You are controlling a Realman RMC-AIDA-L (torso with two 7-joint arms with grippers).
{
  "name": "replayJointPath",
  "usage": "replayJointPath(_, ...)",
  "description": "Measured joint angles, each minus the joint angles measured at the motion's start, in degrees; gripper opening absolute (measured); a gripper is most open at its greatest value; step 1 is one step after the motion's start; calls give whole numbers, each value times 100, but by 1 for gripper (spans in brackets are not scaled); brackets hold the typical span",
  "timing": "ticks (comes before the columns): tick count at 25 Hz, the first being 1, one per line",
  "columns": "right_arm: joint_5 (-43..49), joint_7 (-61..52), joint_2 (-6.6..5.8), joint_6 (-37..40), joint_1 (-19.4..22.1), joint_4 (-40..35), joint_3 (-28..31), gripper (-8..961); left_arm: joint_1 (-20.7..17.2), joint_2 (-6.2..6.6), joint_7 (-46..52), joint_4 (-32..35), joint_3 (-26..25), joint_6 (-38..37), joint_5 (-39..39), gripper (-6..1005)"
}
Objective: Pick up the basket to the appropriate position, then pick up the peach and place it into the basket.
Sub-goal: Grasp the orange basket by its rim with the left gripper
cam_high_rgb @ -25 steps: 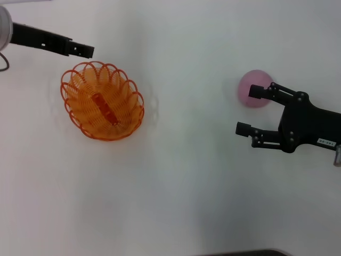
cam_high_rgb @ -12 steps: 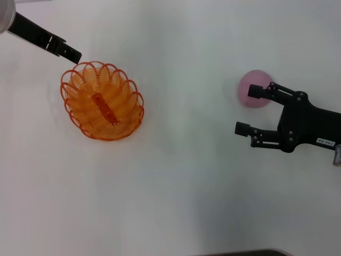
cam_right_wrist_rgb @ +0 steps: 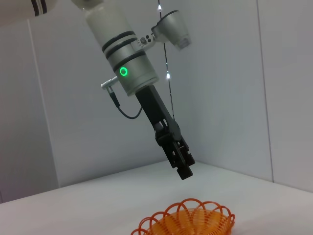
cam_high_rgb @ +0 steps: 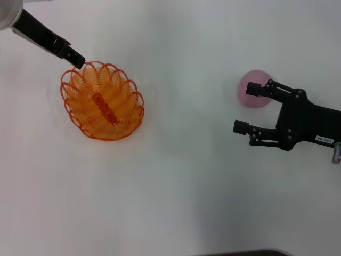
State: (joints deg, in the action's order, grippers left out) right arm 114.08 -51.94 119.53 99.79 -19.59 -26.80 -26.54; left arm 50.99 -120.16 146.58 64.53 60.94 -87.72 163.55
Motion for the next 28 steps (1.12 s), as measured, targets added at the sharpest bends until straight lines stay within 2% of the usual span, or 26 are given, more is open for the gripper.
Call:
replayJointPath(5,0,0,0,4,-11,2,0,944,3,-4,-29,-74,-2,102,3,841)
replayJointPath(13,0,3,0,6,-19,17,-34,944,-37,-30,-42,-541,102,631,9,842)
replayJointPath(21,0,1,0,-5,-22,93,-47,945,-109,-61,-49,-1303,474,1669,20,842)
replayJointPath(28,0,0,0,-3,7,98,-25,945,-108,-69,-51,-1621,505,2049,20,841)
